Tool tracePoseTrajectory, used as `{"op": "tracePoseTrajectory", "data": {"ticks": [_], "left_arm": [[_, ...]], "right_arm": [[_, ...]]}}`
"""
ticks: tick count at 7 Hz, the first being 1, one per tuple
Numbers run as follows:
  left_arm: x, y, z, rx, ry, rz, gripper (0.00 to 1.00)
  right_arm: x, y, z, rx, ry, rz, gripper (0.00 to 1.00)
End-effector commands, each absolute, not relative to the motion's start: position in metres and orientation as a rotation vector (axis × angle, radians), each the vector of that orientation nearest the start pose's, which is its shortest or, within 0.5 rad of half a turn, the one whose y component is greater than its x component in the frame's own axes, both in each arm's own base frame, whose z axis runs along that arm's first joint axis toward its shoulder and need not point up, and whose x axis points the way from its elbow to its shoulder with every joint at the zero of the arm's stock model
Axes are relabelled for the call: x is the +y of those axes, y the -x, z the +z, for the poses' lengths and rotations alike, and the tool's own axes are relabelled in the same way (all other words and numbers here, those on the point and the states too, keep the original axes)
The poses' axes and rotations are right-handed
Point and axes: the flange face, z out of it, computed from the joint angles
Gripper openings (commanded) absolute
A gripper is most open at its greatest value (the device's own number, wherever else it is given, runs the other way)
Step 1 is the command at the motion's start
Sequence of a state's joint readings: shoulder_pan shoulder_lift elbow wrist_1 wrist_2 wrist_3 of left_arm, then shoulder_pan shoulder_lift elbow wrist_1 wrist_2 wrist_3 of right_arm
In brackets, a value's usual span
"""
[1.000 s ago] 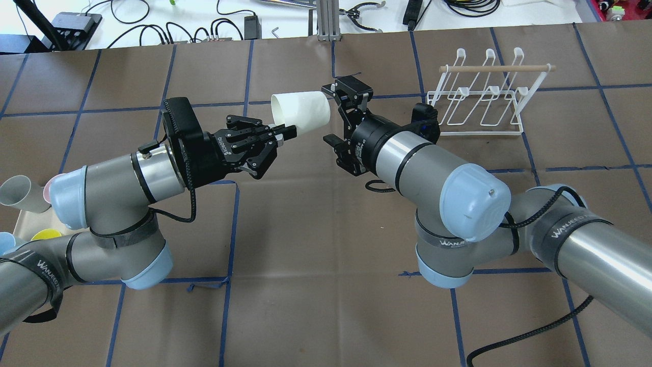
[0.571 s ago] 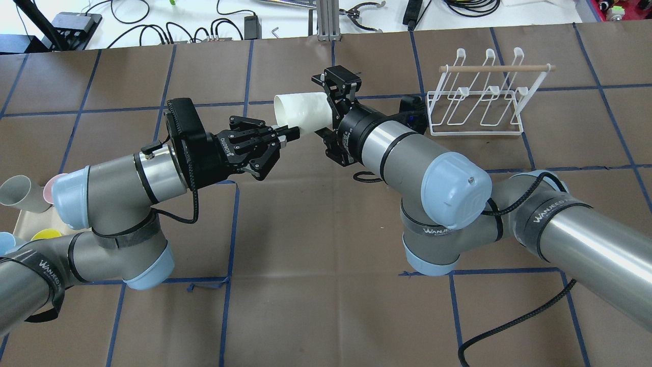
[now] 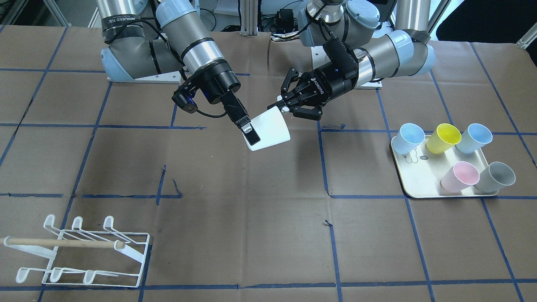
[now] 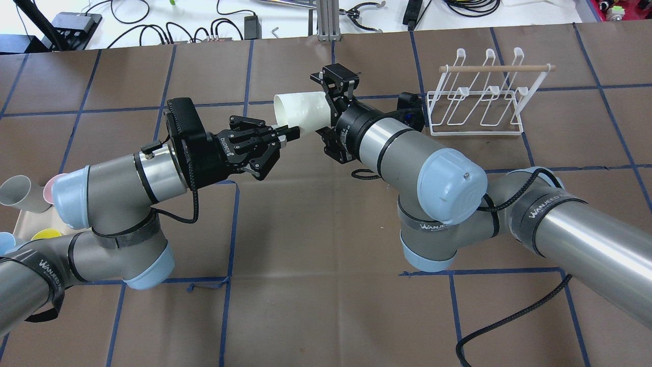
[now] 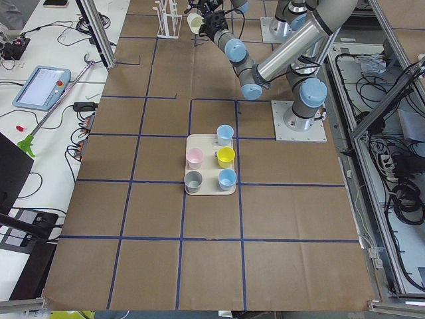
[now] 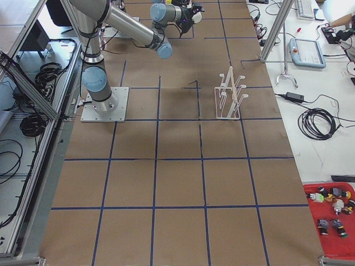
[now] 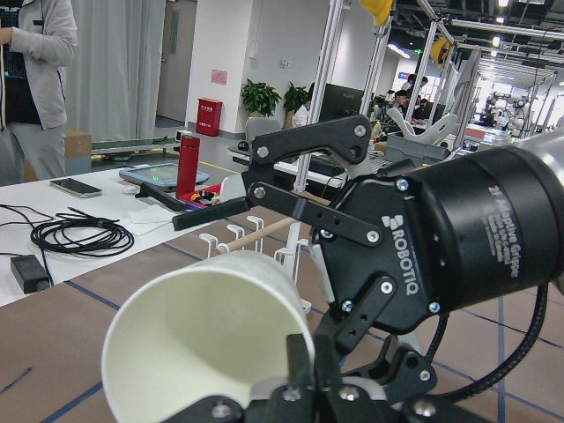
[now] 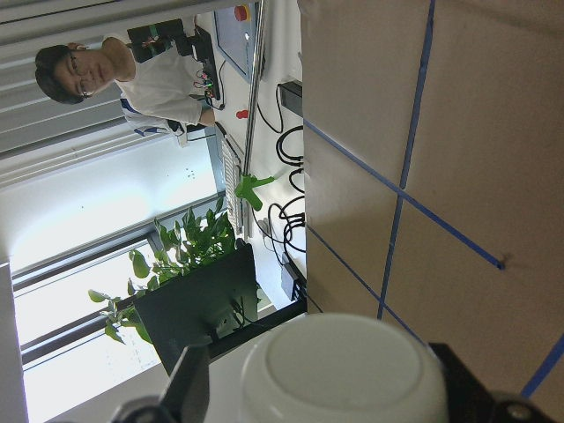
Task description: Transfer IKEA cup to right arm and place on rack
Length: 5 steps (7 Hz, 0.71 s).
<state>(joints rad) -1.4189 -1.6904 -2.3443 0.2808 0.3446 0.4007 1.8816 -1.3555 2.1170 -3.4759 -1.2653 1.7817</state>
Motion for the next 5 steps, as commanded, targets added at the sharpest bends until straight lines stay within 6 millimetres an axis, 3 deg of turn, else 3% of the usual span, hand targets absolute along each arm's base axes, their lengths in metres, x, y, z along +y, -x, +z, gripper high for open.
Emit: {"op": "tracePoseTrajectory", "data": {"ticks": [1, 3, 4, 5], "left_arm": [[-0.4119, 0.1666, 0.3418, -1.748, 0.901, 1.28, 0.09], [-0.4126, 0.1664, 0.3432, -1.749, 0.903, 1.285, 0.14], [-0.413, 0.166, 0.3471, -1.753, 0.911, 1.3, 0.42], [-0.413, 0.1646, 0.3502, -1.764, 0.893, 1.301, 0.62]], "right_arm": [[-0.4273, -0.3116, 0.3588, 1.613, -1.172, -0.37, 0.6], [-0.4275, -0.3118, 0.3594, 1.615, -1.166, -0.372, 0.46], [-0.4275, -0.3119, 0.3594, 1.616, -1.164, -0.372, 0.43], [-0.4275, -0.3119, 0.3594, 1.616, -1.165, -0.371, 0.42]]}}
